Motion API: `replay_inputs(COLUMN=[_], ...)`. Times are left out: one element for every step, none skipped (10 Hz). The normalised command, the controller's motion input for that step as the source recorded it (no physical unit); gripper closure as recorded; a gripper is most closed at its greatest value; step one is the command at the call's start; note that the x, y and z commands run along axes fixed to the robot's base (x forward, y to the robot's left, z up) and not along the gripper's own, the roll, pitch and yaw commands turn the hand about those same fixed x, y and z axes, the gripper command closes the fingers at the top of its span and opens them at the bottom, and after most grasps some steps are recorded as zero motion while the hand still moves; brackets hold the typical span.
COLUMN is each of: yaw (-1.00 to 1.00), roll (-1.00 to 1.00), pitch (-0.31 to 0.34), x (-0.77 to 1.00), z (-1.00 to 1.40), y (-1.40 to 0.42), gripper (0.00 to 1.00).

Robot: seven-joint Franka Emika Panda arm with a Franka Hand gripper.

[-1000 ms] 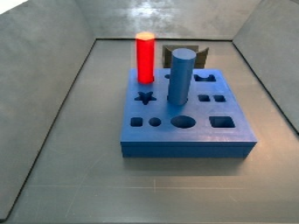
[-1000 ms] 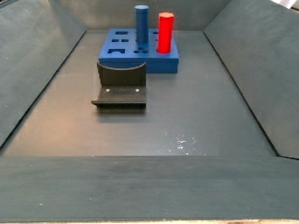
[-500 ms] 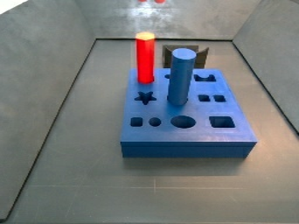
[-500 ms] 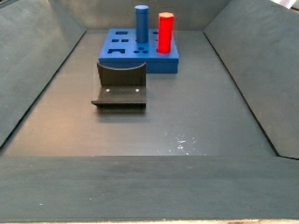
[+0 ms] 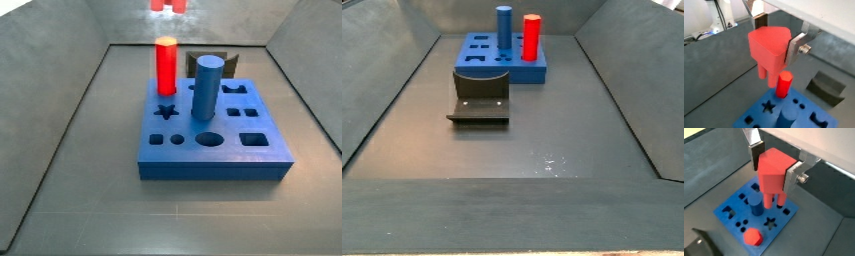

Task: Pick up the 3 prong object. Move up. Rotate the 3 prong object. Place the 3 prong object on the fixture. Regrasp the 3 prong object. Move to above the board. Insert the 3 prong object.
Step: Move to above the board, then insert the 3 prong object.

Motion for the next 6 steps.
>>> replay_inputs(yaw=[0.0, -0.01, 0.0, 0.0, 0.0, -0.02], roll=[-0.35, -0.21, 0.0, 0.0, 0.0, -0.02], pitch=[-0.055, -0.037, -0.009, 0.0, -0.006, 0.0], x=[-0.06, -0.04, 0.0, 0.0, 0.0, 0.0], z=[0.0, 0.0, -0.06, 0.0, 0.0, 0.0], y=[0.02, 0.02, 0.0, 0.03, 0.0, 0.06], gripper=[1.0, 1.0, 1.0, 1.0, 1.0, 1.0])
